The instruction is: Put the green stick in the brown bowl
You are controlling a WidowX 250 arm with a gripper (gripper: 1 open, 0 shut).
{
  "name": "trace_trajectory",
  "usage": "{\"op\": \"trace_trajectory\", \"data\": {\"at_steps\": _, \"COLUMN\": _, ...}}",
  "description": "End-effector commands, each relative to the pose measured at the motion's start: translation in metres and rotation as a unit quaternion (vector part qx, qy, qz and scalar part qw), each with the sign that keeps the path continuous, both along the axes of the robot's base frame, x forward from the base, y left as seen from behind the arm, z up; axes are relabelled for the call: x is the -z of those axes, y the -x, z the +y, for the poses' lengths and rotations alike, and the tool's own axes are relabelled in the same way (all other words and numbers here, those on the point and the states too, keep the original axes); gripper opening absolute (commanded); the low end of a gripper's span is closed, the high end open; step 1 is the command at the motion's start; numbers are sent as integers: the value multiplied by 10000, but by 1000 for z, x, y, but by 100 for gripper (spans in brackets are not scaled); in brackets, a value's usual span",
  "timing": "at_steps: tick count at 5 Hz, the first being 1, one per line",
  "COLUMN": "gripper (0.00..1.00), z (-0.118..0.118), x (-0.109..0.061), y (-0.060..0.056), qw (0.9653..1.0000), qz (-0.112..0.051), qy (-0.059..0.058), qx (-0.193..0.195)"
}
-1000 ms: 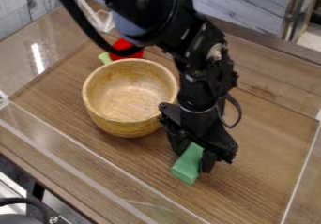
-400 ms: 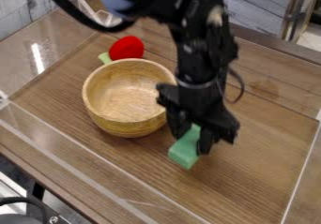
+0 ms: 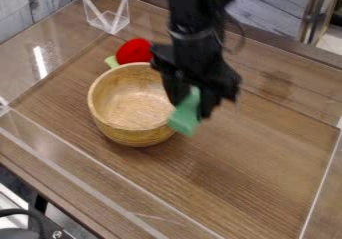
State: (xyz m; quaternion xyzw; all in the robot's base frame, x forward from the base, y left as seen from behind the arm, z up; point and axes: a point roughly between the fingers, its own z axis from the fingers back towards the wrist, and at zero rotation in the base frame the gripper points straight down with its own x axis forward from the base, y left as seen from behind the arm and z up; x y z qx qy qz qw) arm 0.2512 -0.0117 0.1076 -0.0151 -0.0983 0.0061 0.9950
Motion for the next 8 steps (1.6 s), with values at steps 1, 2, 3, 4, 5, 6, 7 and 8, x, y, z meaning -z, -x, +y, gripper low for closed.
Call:
{"op": "trace_trajectory", "data": {"at_steps": 1, "gripper": 0, "z": 31, "x": -23, "y": -14, "qw": 9990, "qz": -406, "qy": -104, "qx": -161}}
{"op": "trace_trajectory", "data": {"at_steps": 2, "gripper": 0, "z": 47, "x": -24, "y": -19, "qw": 9985, "qz": -459, "qy": -160, "qx": -243}}
{"op": "trace_trajectory", "data": {"at_steps": 3, "gripper": 0, "z": 49, "x": -23, "y": -21, "qw": 9984, "qz": -457, "qy": -160, "qx": -280}}
{"op": "trace_trajectory", "data": {"at_steps": 4, "gripper": 0, "z": 51, "x": -21, "y": -22, "qw": 9984, "qz": -451, "qy": -159, "qx": -314}}
{"op": "trace_trajectory", "data": {"at_steps": 5, "gripper": 0, "z": 53, "x": -20, "y": -24, "qw": 9983, "qz": -448, "qy": -158, "qx": -349}}
{"op": "trace_trajectory", "data": {"at_steps": 6, "gripper": 0, "z": 54, "x": -19, "y": -25, "qw": 9982, "qz": -443, "qy": -154, "qx": -384}}
{"op": "trace_trajectory", "data": {"at_steps": 7, "gripper": 0, "z": 56, "x": -17, "y": -26, "qw": 9981, "qz": -438, "qy": -150, "qx": -417}}
{"op": "trace_trajectory", "data": {"at_steps": 8, "gripper": 0, "z": 57, "x": -16, "y": -27, "qw": 9980, "qz": -432, "qy": -145, "qx": -447}}
